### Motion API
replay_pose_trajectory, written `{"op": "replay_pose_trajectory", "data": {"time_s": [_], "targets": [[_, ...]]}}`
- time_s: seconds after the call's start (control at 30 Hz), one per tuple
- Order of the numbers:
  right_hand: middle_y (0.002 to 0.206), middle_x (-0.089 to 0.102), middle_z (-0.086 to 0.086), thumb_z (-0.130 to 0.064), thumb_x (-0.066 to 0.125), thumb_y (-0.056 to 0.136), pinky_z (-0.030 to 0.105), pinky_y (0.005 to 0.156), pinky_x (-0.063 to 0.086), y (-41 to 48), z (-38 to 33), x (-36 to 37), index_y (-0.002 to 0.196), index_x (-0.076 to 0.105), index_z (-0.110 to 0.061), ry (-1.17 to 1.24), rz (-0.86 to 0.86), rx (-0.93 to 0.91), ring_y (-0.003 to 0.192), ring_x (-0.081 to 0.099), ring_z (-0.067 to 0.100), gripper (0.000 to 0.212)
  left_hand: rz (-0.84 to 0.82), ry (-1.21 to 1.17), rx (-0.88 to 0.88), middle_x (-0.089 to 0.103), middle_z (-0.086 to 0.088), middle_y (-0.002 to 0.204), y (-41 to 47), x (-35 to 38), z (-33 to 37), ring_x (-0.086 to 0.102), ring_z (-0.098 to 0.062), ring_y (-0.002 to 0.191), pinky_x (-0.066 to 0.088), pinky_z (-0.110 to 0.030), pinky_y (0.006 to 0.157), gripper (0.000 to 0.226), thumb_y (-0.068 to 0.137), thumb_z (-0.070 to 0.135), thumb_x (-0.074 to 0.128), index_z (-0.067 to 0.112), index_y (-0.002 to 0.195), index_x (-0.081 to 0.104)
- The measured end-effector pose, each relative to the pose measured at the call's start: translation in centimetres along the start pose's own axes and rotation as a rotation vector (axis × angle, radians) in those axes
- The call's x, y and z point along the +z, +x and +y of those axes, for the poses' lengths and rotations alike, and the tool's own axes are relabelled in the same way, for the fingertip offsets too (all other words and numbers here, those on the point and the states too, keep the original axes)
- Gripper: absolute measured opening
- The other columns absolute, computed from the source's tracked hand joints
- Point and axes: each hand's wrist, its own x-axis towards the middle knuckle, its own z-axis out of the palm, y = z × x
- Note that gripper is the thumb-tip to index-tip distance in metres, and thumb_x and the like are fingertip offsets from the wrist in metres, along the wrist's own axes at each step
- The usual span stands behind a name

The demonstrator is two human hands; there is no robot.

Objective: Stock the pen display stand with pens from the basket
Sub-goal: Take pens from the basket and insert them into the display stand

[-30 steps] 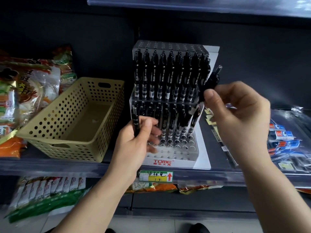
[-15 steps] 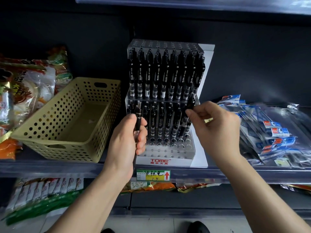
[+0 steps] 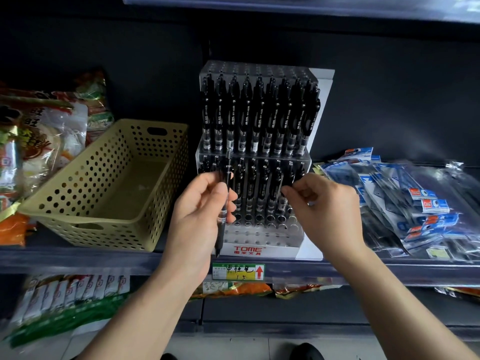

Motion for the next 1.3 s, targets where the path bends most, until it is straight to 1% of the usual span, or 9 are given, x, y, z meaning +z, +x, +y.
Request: {"op": "replay_pose_trajectory", "data": {"time_s": [0.33,0.43,0.53,0.7,0.9,1.0,1.1,1.17,1.3], "targets": [[0.045,0.050,-0.008,-0.036,0.074,0.080,0.026,0.044,0.039,0.1,-0.4,-0.4,0.058,0.053,-0.017,-0.039,-0.099,0.080,0.042,0.046,0.010,0.036,-0.068,0.117,0.011,0.068,0.001,0.085,-0.1,0.1,-0.5,0.065,-0.013,0.080,0.055,-0.043,0.086,0.019,0.084,0.004,0.062,0.018,0.097,0.065],[0.045,0.053,-0.008,-0.051,0.069,0.078,0.018,0.044,0.036,0.2,-2.3,-1.5,0.059,0.057,-0.022,0.174,-0.098,0.098,0.043,0.050,0.009,0.037,-0.110,0.132,0.017,0.070,0.001,0.087,-0.2,0.4,-0.6,0.066,-0.017,0.084,0.055,-0.040,0.081,0.022,0.079,0.002,0.067,0.020,0.092,0.067],[0.056,0.064,-0.008,-0.046,0.072,0.074,0.014,0.047,0.041,0.2,-4.6,-2.3,0.068,0.069,-0.022,0.508,-0.231,0.154,0.050,0.057,0.006,0.025,-0.132,0.215,0.102,0.070,0.002,0.084,-0.5,0.8,-0.7,0.066,-0.014,0.082,0.054,-0.031,0.072,0.021,0.072,0.010,0.075,0.025,0.085,0.066],[0.051,0.058,-0.016,-0.029,0.074,0.081,0.008,0.046,0.036,-0.1,-5.1,-1.9,0.068,0.067,-0.030,0.429,-0.227,0.091,0.051,0.057,0.002,0.014,-0.130,0.341,0.236,0.067,0.003,0.080,-0.7,0.9,-0.9,0.064,-0.012,0.076,0.054,-0.030,0.068,0.024,0.071,0.009,0.077,0.019,0.086,0.060],[0.059,0.067,-0.005,-0.043,0.065,0.079,0.038,0.053,0.054,1.5,-4.1,-3.7,0.068,0.060,-0.021,0.351,-0.085,0.100,0.056,0.065,0.013,0.025,-0.152,0.630,0.363,0.067,0.014,0.080,-0.1,-0.4,0.0,0.063,-0.002,0.080,0.046,-0.011,0.069,0.013,0.078,0.017,0.072,0.026,0.084,0.065],[0.058,0.067,-0.004,-0.041,0.065,0.078,0.039,0.054,0.054,2.6,-2.7,-5.1,0.069,0.064,-0.017,0.295,0.007,0.114,0.053,0.065,0.017,0.026,-0.073,0.910,0.466,0.066,0.018,0.085,0.5,-1.8,0.8,0.059,0.005,0.077,0.042,-0.004,0.067,0.012,0.079,0.019,0.071,0.022,0.090,0.067],[0.058,0.064,-0.012,-0.037,0.066,0.079,0.031,0.052,0.049,2.6,-1.9,-5.5,0.069,0.065,-0.016,0.176,0.080,0.075,0.052,0.061,0.014,0.024,0.009,1.199,0.510,0.069,0.006,0.096,1.4,-3.8,1.5,0.061,-0.008,0.077,0.043,-0.012,0.071,0.019,0.081,0.021,0.069,0.016,0.099,0.069],[0.056,0.060,-0.015,-0.033,0.068,0.081,0.027,0.051,0.044,2.3,-1.5,-5.1,0.068,0.064,-0.016,0.106,0.106,0.041,0.056,0.059,0.015,0.021,0.063,1.351,0.474,0.067,0.000,0.104,2.2,-5.4,1.7,0.062,-0.021,0.085,0.051,-0.035,0.078,0.026,0.082,0.026,0.067,0.016,0.106,0.067],[0.053,0.056,-0.009,-0.034,0.065,0.082,0.024,0.052,0.043,1.9,-0.7,-4.1,0.067,0.062,-0.017,0.011,0.119,0.002,0.050,0.059,0.013,0.022,0.058,1.646,0.172,0.051,-0.010,0.135,3.5,-7.6,1.6,0.051,-0.031,0.118,0.044,-0.047,0.098,0.056,0.087,0.040,0.058,0.016,0.136,0.046]]}}
